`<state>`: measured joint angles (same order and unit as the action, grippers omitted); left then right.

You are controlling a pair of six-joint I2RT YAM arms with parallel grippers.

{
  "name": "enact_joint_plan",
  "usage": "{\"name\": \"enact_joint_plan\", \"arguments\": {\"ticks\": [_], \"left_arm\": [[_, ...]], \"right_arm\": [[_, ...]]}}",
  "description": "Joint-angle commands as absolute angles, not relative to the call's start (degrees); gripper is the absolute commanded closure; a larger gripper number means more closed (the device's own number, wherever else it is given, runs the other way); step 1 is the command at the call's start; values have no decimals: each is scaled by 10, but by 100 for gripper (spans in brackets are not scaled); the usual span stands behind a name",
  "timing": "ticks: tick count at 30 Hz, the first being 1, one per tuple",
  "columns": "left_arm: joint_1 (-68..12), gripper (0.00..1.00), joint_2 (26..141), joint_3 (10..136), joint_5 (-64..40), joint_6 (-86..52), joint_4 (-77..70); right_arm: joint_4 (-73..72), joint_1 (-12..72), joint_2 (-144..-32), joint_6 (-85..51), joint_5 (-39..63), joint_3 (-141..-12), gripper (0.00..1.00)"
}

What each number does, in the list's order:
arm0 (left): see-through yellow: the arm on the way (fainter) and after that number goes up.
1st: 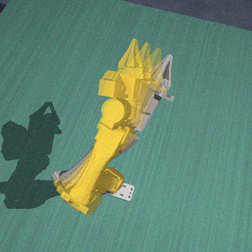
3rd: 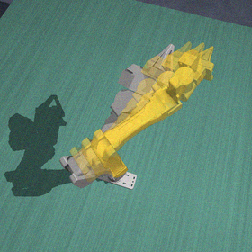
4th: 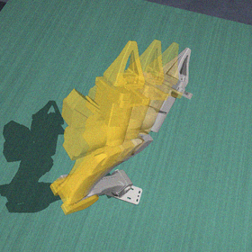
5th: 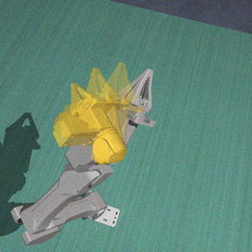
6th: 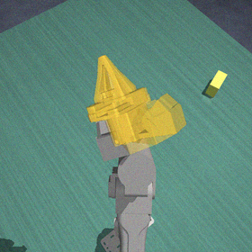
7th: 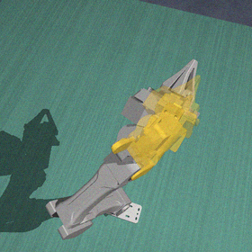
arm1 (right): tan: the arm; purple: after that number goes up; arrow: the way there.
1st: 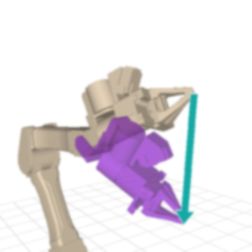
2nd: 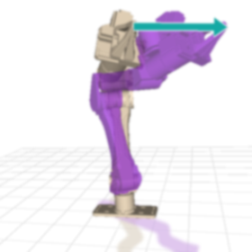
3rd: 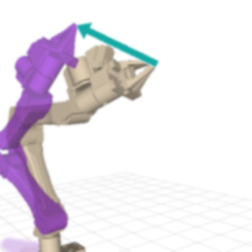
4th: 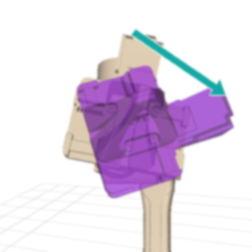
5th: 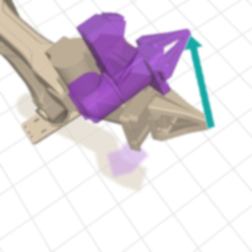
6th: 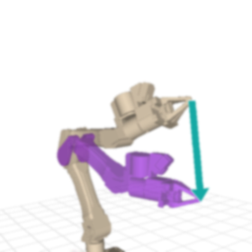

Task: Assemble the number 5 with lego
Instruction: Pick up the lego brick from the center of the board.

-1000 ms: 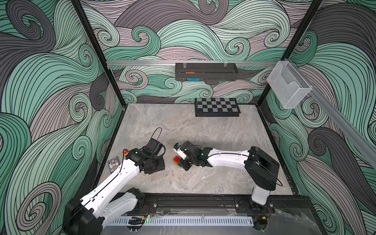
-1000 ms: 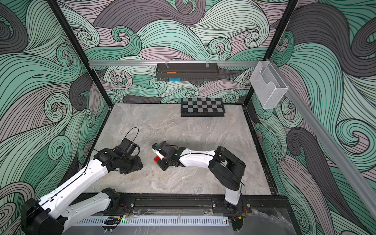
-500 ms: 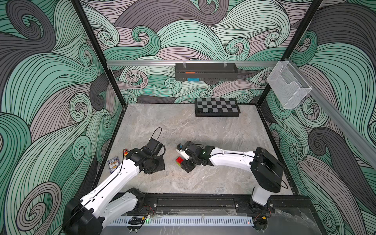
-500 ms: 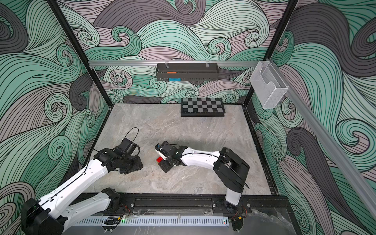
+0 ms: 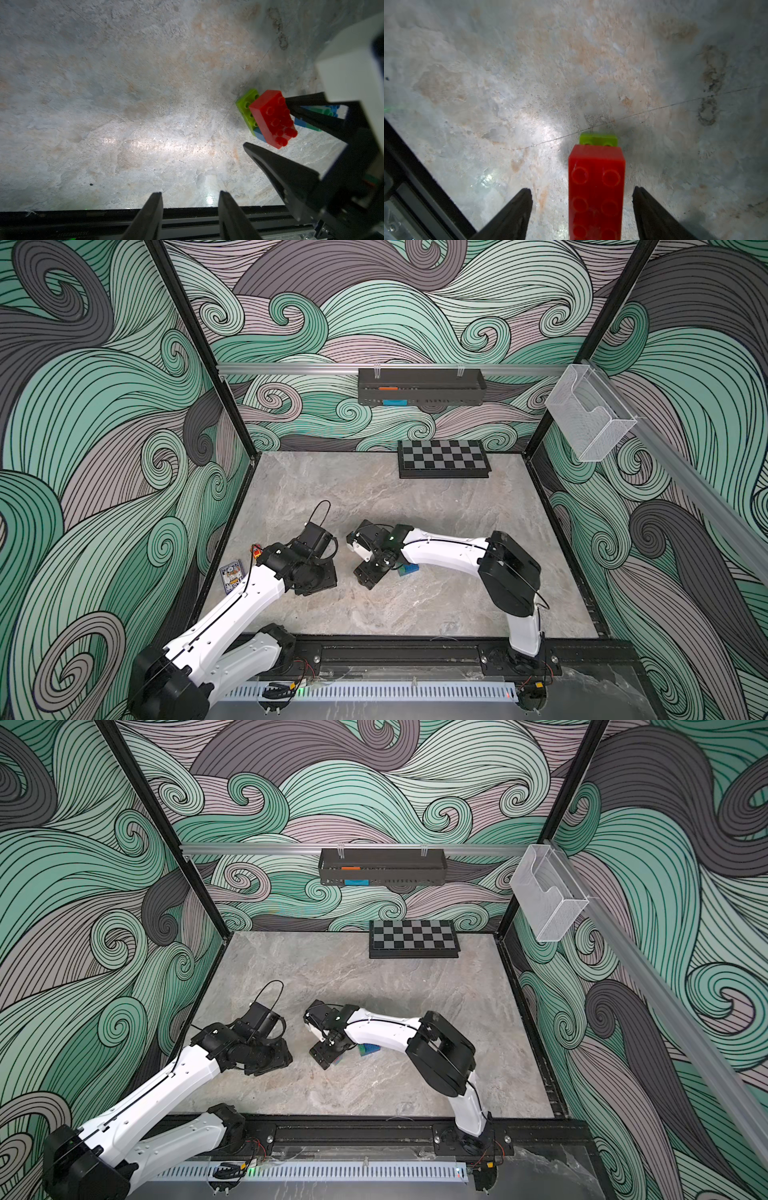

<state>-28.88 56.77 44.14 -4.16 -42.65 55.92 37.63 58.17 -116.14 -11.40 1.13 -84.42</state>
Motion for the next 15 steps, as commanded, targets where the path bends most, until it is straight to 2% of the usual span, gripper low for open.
{"name": "enact_joint_plan", "arguments": {"ticks": [1, 7, 15], "left_arm": [[-284, 52, 562, 452, -46, -422, 571], [-284, 52, 562, 451, -45, -421, 570], [-283, 52, 562, 452, -40, -421, 569]], "right_arm": [[437, 583, -1189, -124, 9, -882, 23], [464, 583, -1238, -128, -11, -932, 30], [478, 583, -1266, -123, -16, -958, 52]]}}
